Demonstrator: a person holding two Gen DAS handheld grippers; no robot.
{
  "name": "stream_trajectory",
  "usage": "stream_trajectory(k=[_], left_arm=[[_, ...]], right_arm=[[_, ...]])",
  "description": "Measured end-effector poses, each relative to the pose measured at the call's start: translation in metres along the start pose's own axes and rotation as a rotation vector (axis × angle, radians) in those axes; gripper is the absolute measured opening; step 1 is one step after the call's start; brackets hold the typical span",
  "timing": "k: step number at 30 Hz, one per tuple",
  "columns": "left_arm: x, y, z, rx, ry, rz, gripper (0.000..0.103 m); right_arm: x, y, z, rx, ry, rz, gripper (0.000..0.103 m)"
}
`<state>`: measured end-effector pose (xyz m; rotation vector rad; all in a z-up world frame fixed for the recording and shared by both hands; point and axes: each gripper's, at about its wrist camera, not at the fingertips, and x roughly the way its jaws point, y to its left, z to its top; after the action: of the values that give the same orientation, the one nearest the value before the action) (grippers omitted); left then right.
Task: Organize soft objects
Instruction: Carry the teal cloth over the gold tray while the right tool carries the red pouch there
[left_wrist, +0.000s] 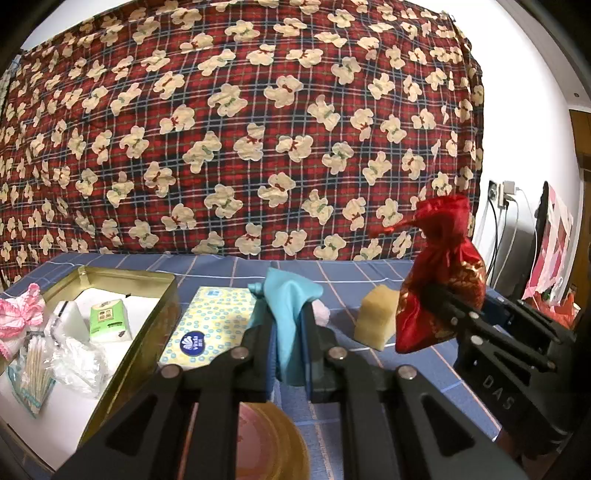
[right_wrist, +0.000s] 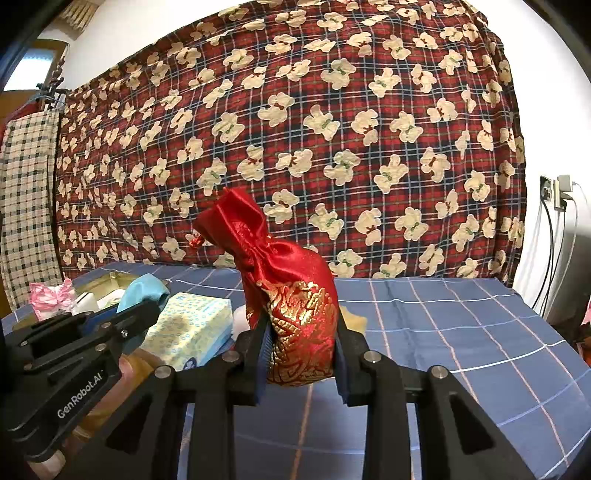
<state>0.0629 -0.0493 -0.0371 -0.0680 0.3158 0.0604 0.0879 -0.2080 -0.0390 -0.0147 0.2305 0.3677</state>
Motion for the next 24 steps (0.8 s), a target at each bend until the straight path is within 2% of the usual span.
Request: stream_trajectory(k=[24], left_arm=[[-0.002,0.049,0.001,-0.106,0.019,0.039,0.009]], right_arm=[[0.015,0.048,0.003,-0.031,0.014,0.064,0.032]])
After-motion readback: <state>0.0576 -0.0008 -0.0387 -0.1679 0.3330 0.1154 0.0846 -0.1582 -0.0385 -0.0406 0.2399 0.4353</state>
